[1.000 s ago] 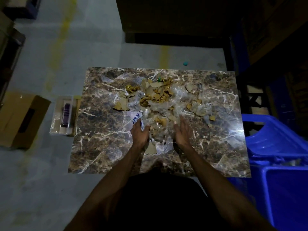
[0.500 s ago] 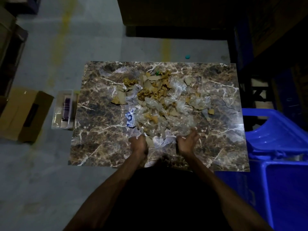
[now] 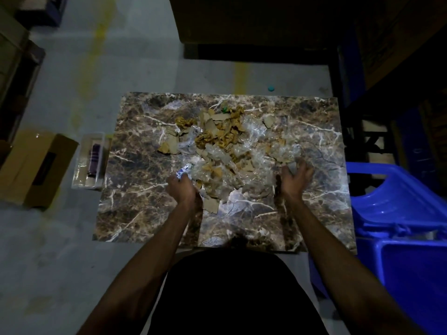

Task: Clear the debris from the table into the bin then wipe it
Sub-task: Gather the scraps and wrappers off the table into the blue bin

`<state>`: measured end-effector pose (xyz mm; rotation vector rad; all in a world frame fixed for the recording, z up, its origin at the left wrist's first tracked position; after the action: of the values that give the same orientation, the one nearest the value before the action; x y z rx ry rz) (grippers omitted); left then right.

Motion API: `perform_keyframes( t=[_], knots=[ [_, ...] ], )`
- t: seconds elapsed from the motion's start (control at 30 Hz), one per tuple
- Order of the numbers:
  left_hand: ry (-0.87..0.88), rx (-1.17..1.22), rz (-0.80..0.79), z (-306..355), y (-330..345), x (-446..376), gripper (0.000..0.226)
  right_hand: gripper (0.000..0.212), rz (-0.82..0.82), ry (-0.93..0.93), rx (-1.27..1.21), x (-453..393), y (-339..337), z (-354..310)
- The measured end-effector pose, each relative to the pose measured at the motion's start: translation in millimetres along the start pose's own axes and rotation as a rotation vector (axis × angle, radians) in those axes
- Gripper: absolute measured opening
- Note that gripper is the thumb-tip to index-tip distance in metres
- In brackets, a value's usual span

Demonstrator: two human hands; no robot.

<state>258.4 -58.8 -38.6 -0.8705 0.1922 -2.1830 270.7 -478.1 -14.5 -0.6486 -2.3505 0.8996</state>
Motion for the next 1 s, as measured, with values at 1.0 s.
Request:
perform_keyframes(
  t=[1.0],
  knots=[
    [0.299, -0.328, -0.401, 66.9, 42.5, -100.8, 0.076, 0.067, -0.201, 0.130, 0.258, -71.3, 53.5, 8.4]
  ],
)
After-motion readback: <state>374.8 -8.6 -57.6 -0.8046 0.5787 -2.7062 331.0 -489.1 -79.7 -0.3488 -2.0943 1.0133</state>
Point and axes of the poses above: each hand's wrist, its own x-axis away from the middle knuckle, its own y-axis out of the palm, z = x × y, the point moved 8 cm from there along -x, towards the middle knuckle, and after that the axes turned 11 degrees about x, right-handed, at the moved point
